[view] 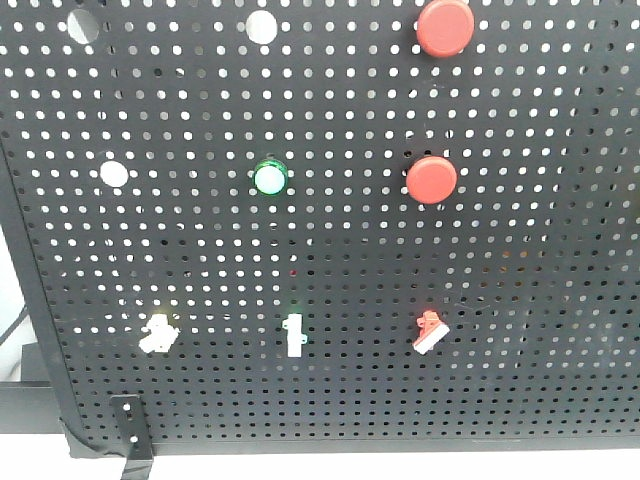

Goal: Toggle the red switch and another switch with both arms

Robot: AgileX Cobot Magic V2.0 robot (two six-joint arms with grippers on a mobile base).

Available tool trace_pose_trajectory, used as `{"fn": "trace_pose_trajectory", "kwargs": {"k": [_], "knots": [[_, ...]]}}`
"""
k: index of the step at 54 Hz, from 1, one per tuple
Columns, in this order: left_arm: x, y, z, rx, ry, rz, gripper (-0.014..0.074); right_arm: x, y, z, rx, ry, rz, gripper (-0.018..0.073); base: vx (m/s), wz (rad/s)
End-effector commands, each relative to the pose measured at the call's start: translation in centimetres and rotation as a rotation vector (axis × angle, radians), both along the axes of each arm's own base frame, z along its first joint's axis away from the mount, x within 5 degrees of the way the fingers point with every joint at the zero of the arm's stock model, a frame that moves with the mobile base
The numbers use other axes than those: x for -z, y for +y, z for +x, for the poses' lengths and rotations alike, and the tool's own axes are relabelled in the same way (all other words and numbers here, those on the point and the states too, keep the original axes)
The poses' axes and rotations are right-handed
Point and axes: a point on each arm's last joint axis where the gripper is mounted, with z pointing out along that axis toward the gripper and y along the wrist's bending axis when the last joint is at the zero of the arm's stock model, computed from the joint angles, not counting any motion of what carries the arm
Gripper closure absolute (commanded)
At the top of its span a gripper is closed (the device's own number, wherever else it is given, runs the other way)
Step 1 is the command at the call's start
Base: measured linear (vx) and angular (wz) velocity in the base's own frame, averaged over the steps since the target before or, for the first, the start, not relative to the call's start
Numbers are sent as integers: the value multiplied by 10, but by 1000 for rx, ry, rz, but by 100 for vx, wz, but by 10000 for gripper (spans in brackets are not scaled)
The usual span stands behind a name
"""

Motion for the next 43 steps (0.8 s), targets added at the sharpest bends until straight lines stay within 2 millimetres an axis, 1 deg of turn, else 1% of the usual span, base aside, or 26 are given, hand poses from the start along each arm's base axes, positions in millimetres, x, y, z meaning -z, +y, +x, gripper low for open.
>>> {"fn": "trace_pose_trajectory", "kwargs": {"k": [1, 43], "knots": [[-1, 1, 0, -7, -61, -7, 594, -6, 0, 1, 4, -78, -12, 566, 0, 0], [-1, 1, 0, -7, -61, -7, 594, -5, 0, 1, 4, -71, -12, 566, 0, 0]]}}
